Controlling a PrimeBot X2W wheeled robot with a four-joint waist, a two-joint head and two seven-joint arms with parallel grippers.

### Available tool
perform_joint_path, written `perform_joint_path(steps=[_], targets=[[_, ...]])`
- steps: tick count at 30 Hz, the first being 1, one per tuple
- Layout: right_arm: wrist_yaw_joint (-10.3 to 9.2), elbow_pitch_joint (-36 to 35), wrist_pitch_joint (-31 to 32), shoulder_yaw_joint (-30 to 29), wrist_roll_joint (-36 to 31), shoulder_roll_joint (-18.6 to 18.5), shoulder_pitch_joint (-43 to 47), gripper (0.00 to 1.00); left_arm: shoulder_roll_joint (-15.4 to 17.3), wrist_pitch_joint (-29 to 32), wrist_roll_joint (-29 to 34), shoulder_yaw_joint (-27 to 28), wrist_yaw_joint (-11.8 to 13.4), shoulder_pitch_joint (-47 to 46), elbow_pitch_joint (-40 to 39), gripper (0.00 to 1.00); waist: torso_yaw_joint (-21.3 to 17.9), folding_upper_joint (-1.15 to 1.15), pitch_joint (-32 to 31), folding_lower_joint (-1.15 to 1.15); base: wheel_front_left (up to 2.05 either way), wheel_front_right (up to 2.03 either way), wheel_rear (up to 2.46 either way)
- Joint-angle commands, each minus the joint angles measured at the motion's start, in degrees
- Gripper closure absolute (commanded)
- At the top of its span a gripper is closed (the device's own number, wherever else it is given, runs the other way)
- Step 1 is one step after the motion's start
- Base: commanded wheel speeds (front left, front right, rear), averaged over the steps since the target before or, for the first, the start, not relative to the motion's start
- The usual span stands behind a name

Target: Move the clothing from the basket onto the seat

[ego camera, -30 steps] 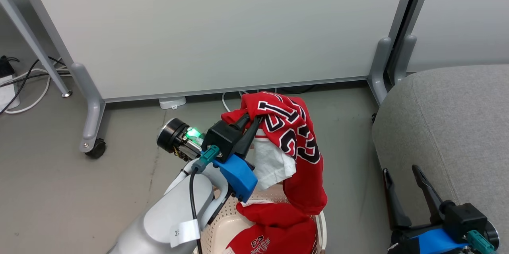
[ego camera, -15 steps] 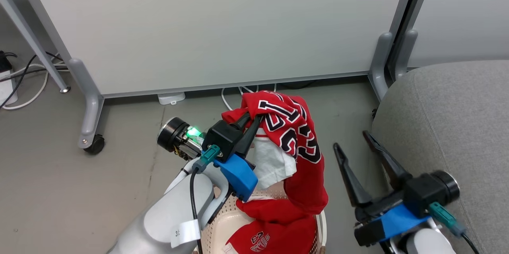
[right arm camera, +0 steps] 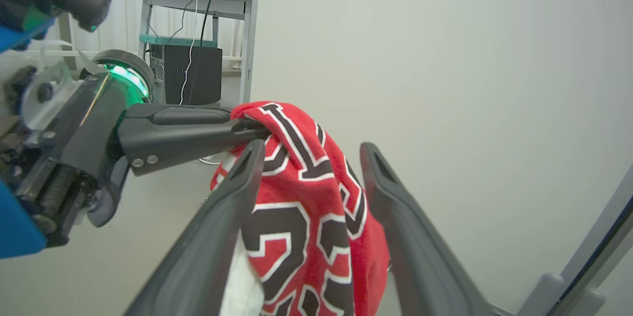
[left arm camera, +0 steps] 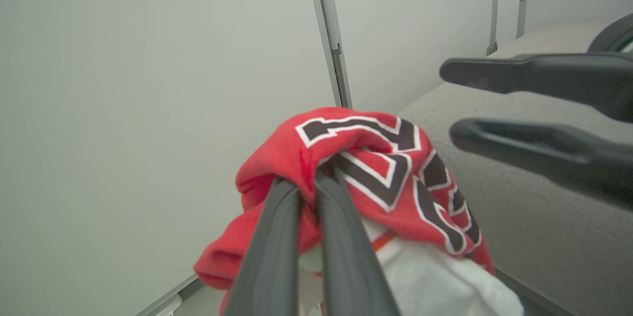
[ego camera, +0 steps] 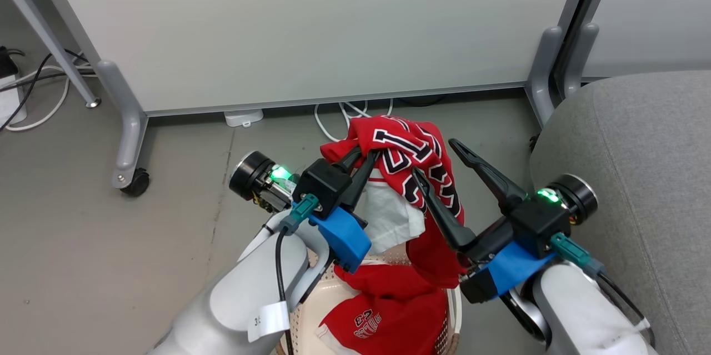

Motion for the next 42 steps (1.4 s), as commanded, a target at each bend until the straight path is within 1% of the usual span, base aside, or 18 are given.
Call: perform_joint_path(steps=[1, 7, 15, 27, 28, 29, 30, 34, 42], targets=[[0.01, 0.8, 0.0, 0.8, 0.1, -0.3, -2.0, 0.00, -0.1, -0.3, 0.4, 0.2, -0.1, -1.1, -0.2, 1.00, 0.2, 0.00, 0.3, 0.00, 0.00, 0.00, 0.00], [0.01, 5.6, 0.0, 3.8, -0.2, -0.5, -5.9, 0.00, -0.8, -0.3, 1.0, 0.3, -0.3, -1.6, -0.4, 1.00, 0.7, 0.00, 1.2, 0.00, 0.00, 0.00, 0.00], [0.01, 12.7, 0.0, 4.8, -0.3, 0.6, -9.2, 0.00, -1.4, -0.3, 1.8, 0.3, -0.7, -2.4, -0.7, 1.00, 1.1, 0.00, 2.3, 0.00, 0.00, 0.00, 0.00], [0.01, 21.5, 0.0, 7.9, 1.0, 3.9, -13.4, 0.00, -2.1, -0.3, 2.8, 0.5, -1.4, -3.2, -0.8, 1.00, 1.2, 0.00, 3.4, 0.00, 0.00, 0.00, 0.00], [0.01, 22.0, 0.0, 8.1, 1.4, 4.2, -13.6, 0.21, -2.2, -0.3, 2.8, 0.5, -1.3, -3.2, -0.8, 1.00, 1.3, 0.00, 3.4, 0.00, 0.00, 0.00, 0.00], [0.01, 22.6, 0.0, 8.3, 1.6, 4.4, -13.9, 0.90, -2.3, -0.3, 2.9, 0.5, -1.4, -3.3, -0.7, 1.00, 1.4, 0.00, 3.4, 0.00, 0.00, 0.00, 0.00], [0.01, 22.9, 0.0, 8.4, 1.9, 4.5, -14.2, 1.00, -2.3, -0.3, 2.9, 0.5, -1.5, -3.4, -0.7, 1.00, 1.4, 0.00, 3.5, 0.00, 0.00, 0.00, 0.00], [0.01, 23.5, 0.0, 8.7, 2.4, 4.9, -14.4, 1.00, -2.6, -0.3, 3.0, 0.8, -1.7, -3.5, -0.5, 1.00, 1.7, 0.00, 3.6, 0.00, 0.00, 0.00, 0.00], [0.01, 23.5, 0.0, 8.9, 2.9, 4.5, -13.9, 1.00, -2.9, -0.3, 3.5, 1.4, -1.9, -2.9, -0.3, 1.00, 1.8, 0.00, 3.5, 0.00, 0.00, 0.00, 0.00]])
